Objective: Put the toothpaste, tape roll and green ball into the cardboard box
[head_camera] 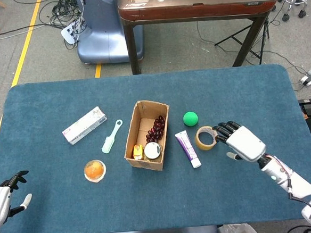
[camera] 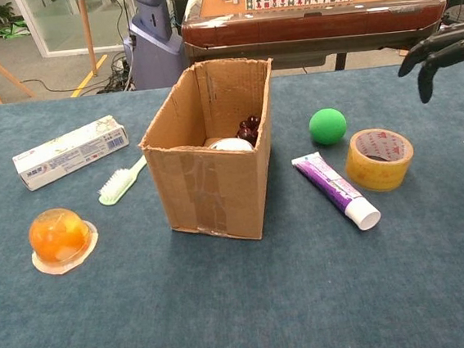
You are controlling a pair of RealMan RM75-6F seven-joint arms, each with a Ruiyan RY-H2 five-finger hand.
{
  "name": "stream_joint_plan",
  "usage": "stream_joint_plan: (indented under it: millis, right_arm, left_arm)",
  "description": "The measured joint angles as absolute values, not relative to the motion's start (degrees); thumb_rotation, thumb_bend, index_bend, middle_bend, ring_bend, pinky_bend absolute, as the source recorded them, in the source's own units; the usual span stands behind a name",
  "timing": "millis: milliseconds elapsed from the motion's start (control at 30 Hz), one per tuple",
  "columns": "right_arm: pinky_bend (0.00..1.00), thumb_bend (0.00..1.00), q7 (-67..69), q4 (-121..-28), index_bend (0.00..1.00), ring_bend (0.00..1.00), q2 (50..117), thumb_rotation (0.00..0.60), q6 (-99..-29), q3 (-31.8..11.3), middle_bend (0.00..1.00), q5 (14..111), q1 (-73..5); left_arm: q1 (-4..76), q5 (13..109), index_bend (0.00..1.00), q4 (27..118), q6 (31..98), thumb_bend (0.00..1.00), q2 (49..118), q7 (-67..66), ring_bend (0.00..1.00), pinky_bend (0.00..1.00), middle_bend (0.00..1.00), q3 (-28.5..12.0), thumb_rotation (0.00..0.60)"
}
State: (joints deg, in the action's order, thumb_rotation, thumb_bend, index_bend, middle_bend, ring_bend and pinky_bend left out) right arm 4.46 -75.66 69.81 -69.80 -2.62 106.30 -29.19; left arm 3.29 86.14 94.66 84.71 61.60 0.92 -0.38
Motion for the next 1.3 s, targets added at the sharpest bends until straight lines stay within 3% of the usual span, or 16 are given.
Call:
stream_joint_plan:
  millis: [233,500,1067,1300]
  right_arm:
    - [0.28,0.05,3.9,-72.0,0.44,0.17,73.3,0.6,-67.5,-1.0,0.21,109.4,-33.7]
    - [0.28,0.0,0.4,-69.0,0.44,0.17,76.3,0.6,-65.3,0.6,0.21,110.2,-36.3]
    - [0.28,0.0,3.9,-58.1,0.44,0.17,85.2,0.6,-67.2,3.4,0.21,108.7,-37.3]
    - [0.28,0.0,6.9,-53.3,0.44,0.17,88.8,0.6,-69.2,4.3,0.21,108.3,-37.4]
  left_arm:
    - [3.1,85.9,0.23,94.7,85.1,0.27,61.5,0.9,0.45,0.65,0.4,-0.6,0.6]
    - [2.9,85.4,0.23,94.7,85.3,0.27,61.1,1.5,0.45,0.65,0.4,-0.8,0.6]
    - [2.6,85.3,0.26,94.9,85.6,0.27,60.7,1.9,0.45,0.65,0.4,-1.1,0.6]
    - [2.5,85.3,0.4,95.1,85.8,0.27,60.6,1.7,0.45,0.65,0.4,-1.1,0.6]
